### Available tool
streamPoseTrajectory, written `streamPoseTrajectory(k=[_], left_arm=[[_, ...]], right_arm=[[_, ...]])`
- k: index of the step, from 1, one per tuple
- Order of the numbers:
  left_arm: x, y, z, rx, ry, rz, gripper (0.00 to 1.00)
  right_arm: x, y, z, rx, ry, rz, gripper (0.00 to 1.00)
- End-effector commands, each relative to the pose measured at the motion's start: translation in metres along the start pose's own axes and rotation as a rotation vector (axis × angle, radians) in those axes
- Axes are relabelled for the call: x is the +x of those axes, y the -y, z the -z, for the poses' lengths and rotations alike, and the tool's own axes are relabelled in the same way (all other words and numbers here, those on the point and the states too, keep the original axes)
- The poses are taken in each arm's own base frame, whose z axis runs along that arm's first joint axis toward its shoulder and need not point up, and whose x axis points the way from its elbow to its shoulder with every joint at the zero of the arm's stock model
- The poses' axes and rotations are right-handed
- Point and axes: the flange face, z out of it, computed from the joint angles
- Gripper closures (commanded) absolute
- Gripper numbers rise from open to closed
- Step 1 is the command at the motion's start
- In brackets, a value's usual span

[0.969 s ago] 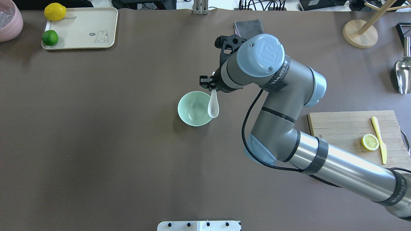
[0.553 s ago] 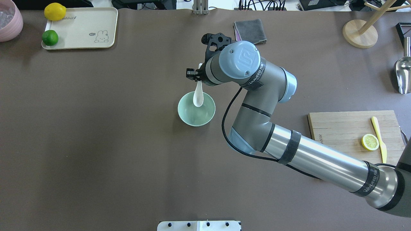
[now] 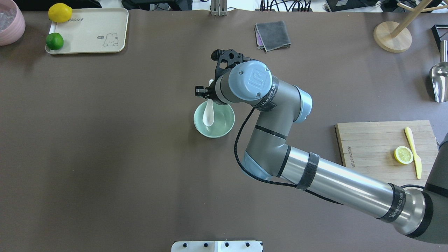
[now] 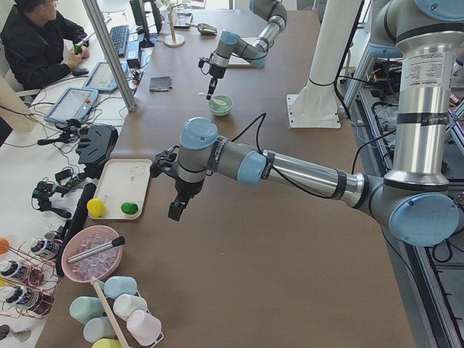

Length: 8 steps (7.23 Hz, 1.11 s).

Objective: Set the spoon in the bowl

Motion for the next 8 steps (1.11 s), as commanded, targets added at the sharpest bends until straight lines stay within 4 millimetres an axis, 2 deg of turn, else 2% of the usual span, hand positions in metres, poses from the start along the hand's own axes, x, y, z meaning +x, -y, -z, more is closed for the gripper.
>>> streamPoseTrajectory(k=[1, 2, 3, 4, 5, 6, 7, 8], left_arm=[[0.0, 0.0, 0.001, 0.001, 0.0, 0.0, 0.02], [0.001, 0.0, 0.001, 0.001, -0.001, 0.0, 0.02], [0.001, 0.002, 0.001, 0.003, -0.001, -0.002, 0.02], [0.003, 0.005, 0.003, 0.008, -0.003, -0.005, 0.02], [0.005, 0.005, 0.004, 0.01, -0.028, -0.005, 0.02], [0.005, 0.001, 0.003, 0.01, -0.044, 0.002, 0.02], [0.007, 0.0, 0.005, 0.015, -0.057, -0.001, 0.02], [0.003, -0.009, 0.004, 0.009, -0.056, 0.009, 0.02]], right_arm=[[-0.012, 0.003, 0.02, 0.0, -0.015, 0.011, 0.0], [-0.009, 0.02, 0.04, -0.014, -0.044, 0.023, 0.0], [0.005, 0.047, 0.069, -0.081, -0.074, 0.056, 0.0], [0.028, 0.074, 0.112, -0.143, -0.112, 0.047, 0.0], [0.067, 0.086, 0.152, -0.185, -0.139, 0.098, 0.0], [0.128, 0.09, 0.19, -0.207, -0.146, 0.156, 0.0], [0.203, 0.091, 0.223, -0.248, -0.142, 0.213, 0.0], [0.27, 0.098, 0.251, -0.264, -0.157, 0.288, 0.0]])
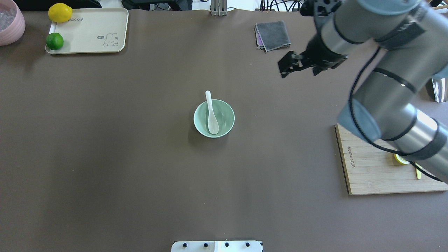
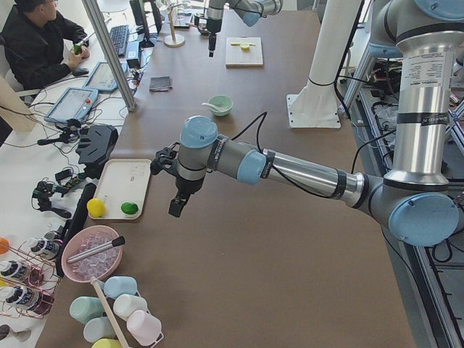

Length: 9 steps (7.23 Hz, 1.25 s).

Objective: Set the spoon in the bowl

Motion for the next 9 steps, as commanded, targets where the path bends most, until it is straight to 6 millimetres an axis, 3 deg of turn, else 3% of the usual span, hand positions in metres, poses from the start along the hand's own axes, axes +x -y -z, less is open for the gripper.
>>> streamPoseTrajectory(k=[1, 2, 3, 4, 5, 7, 8, 9], left_arm=[[0.0, -0.007, 0.002, 0.003, -0.005, 0.002, 0.02], [-0.001, -0.008, 0.002, 0.003, -0.005, 0.004, 0.02], [-0.001, -0.008, 0.002, 0.003, -0.005, 0.004, 0.02], [-0.003, -0.018, -0.002, -0.007, -0.006, 0.012, 0.02], [-0.003, -0.019, -0.002, -0.008, -0.006, 0.013, 0.02], [-0.01, -0.029, -0.005, -0.02, -0.004, 0.029, 0.02], [-0.022, -0.034, -0.004, -0.02, 0.004, 0.055, 0.02], [-0.043, -0.069, -0.007, -0.041, 0.029, 0.113, 0.02]], right_arm=[[0.149, -0.04, 0.032, -0.048, -0.038, 0.163, 0.0], [0.204, -0.045, 0.058, -0.032, -0.055, 0.173, 0.0], [0.267, -0.065, 0.074, -0.046, -0.025, 0.058, 0.0], [0.325, -0.07, 0.094, -0.024, -0.023, -0.058, 0.0], [0.354, -0.077, 0.093, -0.035, -0.01, -0.072, 0.0], [0.376, -0.086, 0.083, -0.06, -0.021, -0.024, 0.0], [0.397, -0.094, 0.071, -0.095, -0.02, 0.091, 0.0], [0.424, -0.107, 0.058, -0.128, -0.022, 0.122, 0.0]])
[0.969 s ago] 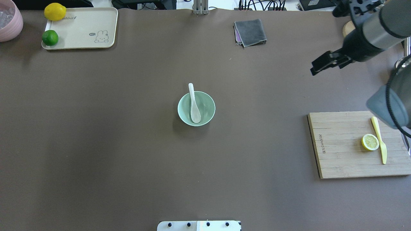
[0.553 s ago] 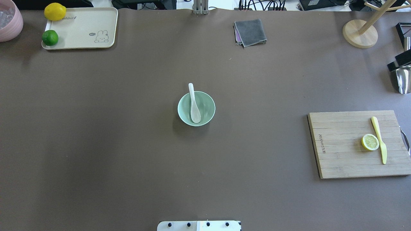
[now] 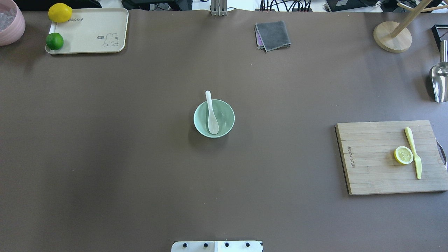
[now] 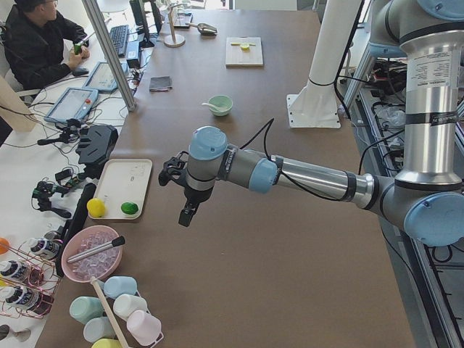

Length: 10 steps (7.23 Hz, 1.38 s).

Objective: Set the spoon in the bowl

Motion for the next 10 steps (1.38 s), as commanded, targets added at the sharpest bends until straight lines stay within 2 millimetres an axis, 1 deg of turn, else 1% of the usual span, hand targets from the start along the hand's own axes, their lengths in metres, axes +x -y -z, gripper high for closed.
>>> streamPoseTrajectory(k=[1, 2, 3, 4, 5, 7, 10], left_arm=[[-0.033, -0.033, -0.002, -0.013, 0.031, 0.082, 0.02], [-0.038, -0.04, -0.007, -0.029, 0.027, 0.108, 0.02], [-0.039, -0.043, -0.009, -0.034, 0.021, 0.12, 0.02], [-0.034, -0.04, -0.005, -0.024, 0.021, 0.215, 0.02], [-0.033, -0.039, -0.004, -0.016, 0.02, 0.258, 0.02], [-0.029, -0.038, -0.005, -0.017, -0.017, 0.264, 0.02], [-0.029, -0.037, -0.004, -0.015, -0.016, 0.259, 0.02]], right_arm=[[0.048, -0.038, -0.025, -0.061, -0.003, 0.029, 0.0], [0.065, -0.062, -0.026, -0.072, -0.003, -0.022, 0.0], [0.081, -0.087, -0.029, -0.084, -0.007, -0.07, 0.0], [0.096, -0.102, -0.022, -0.076, -0.032, -0.109, 0.0], [0.105, -0.105, -0.017, -0.111, -0.066, -0.16, 0.0], [0.109, -0.108, -0.016, -0.124, -0.074, -0.186, 0.0], [0.104, -0.105, -0.012, -0.114, -0.076, -0.186, 0.0]])
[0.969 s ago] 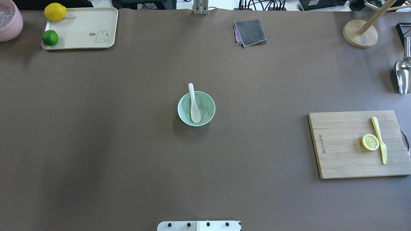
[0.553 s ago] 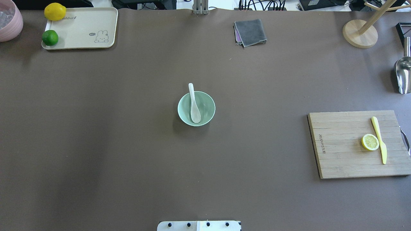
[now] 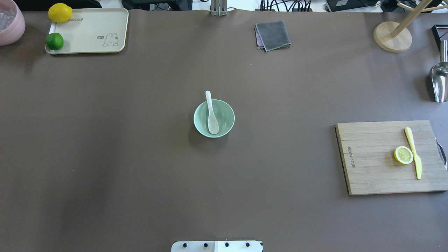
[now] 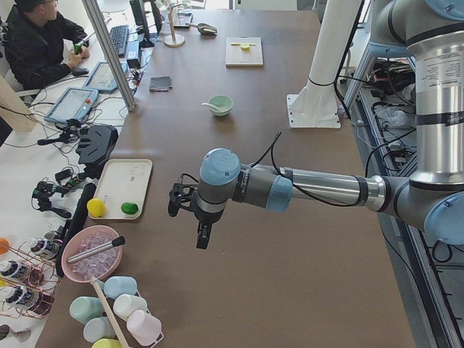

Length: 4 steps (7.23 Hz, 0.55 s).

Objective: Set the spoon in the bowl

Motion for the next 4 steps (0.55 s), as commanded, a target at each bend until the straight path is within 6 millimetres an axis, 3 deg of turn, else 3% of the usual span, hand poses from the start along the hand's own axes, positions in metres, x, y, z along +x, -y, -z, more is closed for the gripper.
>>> streamPoseTrajectory(k=[1, 4], left_arm=[[-0.001, -0.0011, -0.001, -0.003, 0.0, 0.001, 0.02], [-0.0005, -0.0003, -0.0006, -0.001, 0.0, -0.001, 0.02]], right_arm=[[-0.0028, 0.0005, 0.0029, 0.006, 0.001, 0.004, 0.0], [-0.0022, -0.0028, 0.0, 0.001, 0.011, -0.001, 0.0]])
